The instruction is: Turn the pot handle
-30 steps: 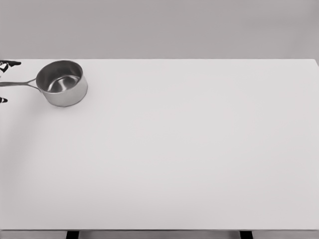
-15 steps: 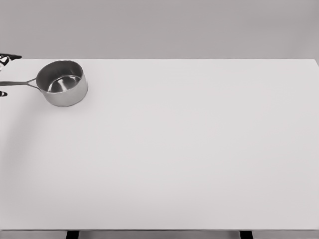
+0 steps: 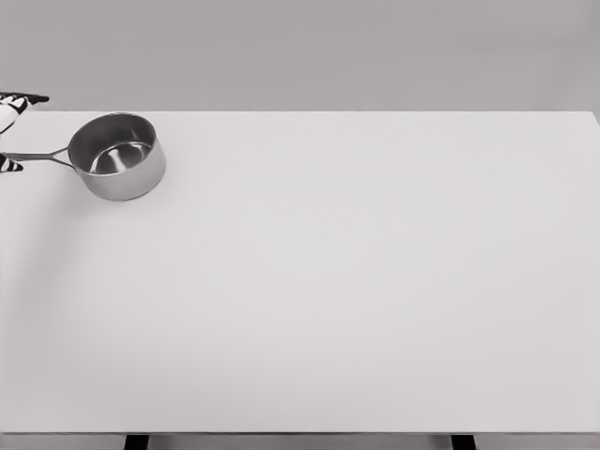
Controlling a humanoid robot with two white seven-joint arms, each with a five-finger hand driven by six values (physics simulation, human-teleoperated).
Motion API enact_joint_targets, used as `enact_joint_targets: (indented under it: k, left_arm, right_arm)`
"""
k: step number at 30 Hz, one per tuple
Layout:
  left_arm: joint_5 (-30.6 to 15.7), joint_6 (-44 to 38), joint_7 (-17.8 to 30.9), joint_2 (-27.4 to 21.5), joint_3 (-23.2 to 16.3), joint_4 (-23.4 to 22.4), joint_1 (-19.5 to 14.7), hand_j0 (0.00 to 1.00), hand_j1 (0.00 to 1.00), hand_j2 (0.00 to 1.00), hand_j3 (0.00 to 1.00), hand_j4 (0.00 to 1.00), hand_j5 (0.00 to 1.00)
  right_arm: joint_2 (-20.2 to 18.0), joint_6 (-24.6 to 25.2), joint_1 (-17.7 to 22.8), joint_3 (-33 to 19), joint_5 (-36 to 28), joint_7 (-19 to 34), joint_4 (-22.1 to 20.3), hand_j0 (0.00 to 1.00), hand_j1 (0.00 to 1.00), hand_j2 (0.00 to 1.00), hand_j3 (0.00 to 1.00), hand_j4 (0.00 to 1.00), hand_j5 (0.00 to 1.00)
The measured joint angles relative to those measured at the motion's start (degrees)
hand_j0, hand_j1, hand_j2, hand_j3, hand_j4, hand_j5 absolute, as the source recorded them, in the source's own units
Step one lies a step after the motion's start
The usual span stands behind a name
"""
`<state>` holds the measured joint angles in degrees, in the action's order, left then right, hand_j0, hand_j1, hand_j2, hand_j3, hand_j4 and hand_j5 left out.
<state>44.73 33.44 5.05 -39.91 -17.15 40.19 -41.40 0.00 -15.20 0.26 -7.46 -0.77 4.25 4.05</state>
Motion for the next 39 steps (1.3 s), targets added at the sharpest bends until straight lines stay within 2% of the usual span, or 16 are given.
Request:
enact_joint_targets:
  k: [5,9,17,22,32,33,35,37,39]
  left_arm:
    - [1.18,-0.4,-0.25,0.88,-0.05,-2.17,-2.11,1.0,1.0,1.0,1.0,1.0,1.0]
    - [2.89,-1.49,-0.84,1.93,-0.11,-3.14,-2.11,1.0,1.0,1.0,1.0,1.0,1.0]
    - [3.51,-2.42,-1.09,2.14,-0.06,-3.53,-2.2,1.0,1.0,1.0,1.0,1.0,1.0]
    - [4.67,-2.9,-1.12,2.71,-0.11,-5.13,-4.92,1.0,1.0,1.0,1.0,1.0,1.0]
    - [5.57,-0.52,-0.94,2.88,-0.06,-4.95,-4.22,1.0,1.0,1.0,1.0,1.0,1.0]
    - [5.39,0.08,-0.85,2.56,0.08,-3.46,-3.43,1.0,1.0,1.0,1.0,1.0,1.0]
    - [3.78,0.83,-0.64,0.58,0.32,2.05,2.1,1.0,1.0,1.0,1.0,1.0,1.0]
    - [-0.62,1.22,-0.49,-3.42,0.52,11.42,10.13,1.0,1.0,1.0,1.0,1.0,1.0]
    - [-5.97,1.42,-0.38,-8.76,1.06,23.17,17.66,1.0,1.0,1.0,1.0,1.0,1.0]
  right_arm:
    - [0.0,0.0,0.0,0.0,0.0,-0.02,0.0,1.0,1.0,1.0,1.0,1.0,1.0]
    - [0.0,0.0,0.0,0.0,0.0,-0.01,0.0,1.0,1.0,1.0,1.0,1.0,1.0]
    - [0.0,0.0,0.0,0.0,0.0,0.0,0.0,1.0,1.0,1.0,1.0,1.0,1.0]
    - [0.0,0.0,0.0,0.0,0.0,0.0,0.0,1.0,1.0,1.0,1.0,1.0,1.0]
    - [0.0,0.0,0.0,0.0,0.0,0.01,0.0,1.0,1.0,1.0,1.0,1.0,1.0]
    - [0.0,0.0,0.0,0.0,0.01,0.02,0.0,1.0,1.0,1.0,1.0,1.0,1.0]
    - [0.0,0.0,0.0,-0.01,0.0,0.01,0.01,1.0,1.0,1.0,1.0,1.0,1.0]
    - [0.0,-0.01,0.0,-0.01,0.0,-0.01,0.01,1.0,1.0,1.0,1.0,1.0,1.0]
    - [0.0,0.0,0.0,0.0,0.01,-0.01,0.01,1.0,1.0,1.0,1.0,1.0,1.0]
